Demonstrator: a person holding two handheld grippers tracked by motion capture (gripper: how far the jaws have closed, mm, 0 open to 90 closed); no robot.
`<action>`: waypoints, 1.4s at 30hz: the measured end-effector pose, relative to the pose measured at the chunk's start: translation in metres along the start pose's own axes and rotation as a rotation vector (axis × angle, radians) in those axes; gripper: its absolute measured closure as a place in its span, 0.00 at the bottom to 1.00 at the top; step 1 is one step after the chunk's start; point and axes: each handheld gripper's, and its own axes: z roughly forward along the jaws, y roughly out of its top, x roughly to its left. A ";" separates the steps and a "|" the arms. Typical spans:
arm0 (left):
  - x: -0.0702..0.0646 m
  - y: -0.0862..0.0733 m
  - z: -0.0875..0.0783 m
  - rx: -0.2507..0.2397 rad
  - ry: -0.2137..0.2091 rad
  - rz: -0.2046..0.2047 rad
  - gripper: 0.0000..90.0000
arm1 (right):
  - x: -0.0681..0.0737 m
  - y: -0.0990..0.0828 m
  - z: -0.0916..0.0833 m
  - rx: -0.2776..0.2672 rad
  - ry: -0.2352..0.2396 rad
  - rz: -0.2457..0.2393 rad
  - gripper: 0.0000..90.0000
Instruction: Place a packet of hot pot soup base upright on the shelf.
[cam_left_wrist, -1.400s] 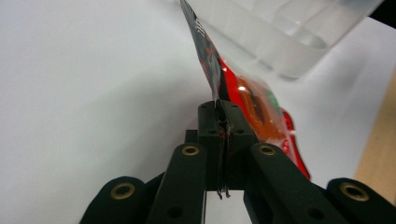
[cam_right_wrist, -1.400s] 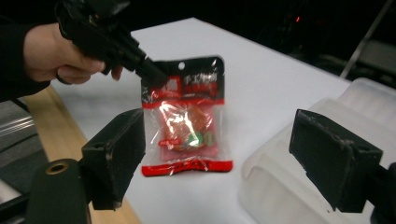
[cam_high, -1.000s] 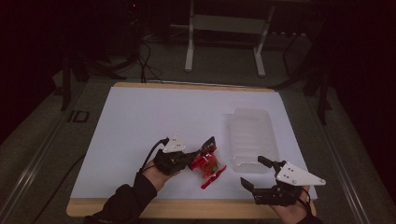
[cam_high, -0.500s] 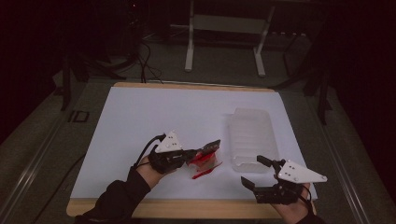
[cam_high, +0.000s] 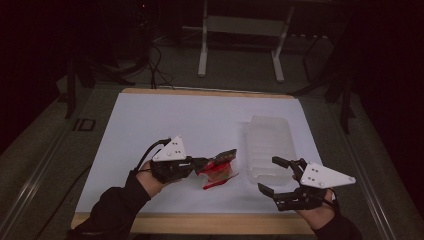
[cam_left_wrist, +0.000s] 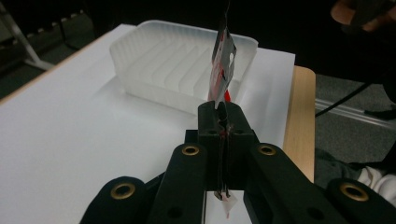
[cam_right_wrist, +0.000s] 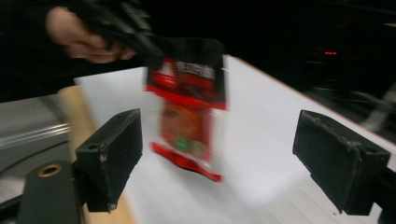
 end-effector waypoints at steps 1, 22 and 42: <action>-0.001 0.000 -0.001 -0.002 0.002 0.008 0.98 | -0.002 0.003 0.002 -0.004 0.014 -0.007 0.18; -0.001 -0.003 -0.003 0.004 -0.110 0.059 0.98 | -0.027 0.033 0.059 0.157 0.279 -0.044 0.38; -0.004 0.000 0.008 0.031 -0.121 0.074 0.97 | -0.024 0.040 0.098 0.381 0.447 -0.198 0.96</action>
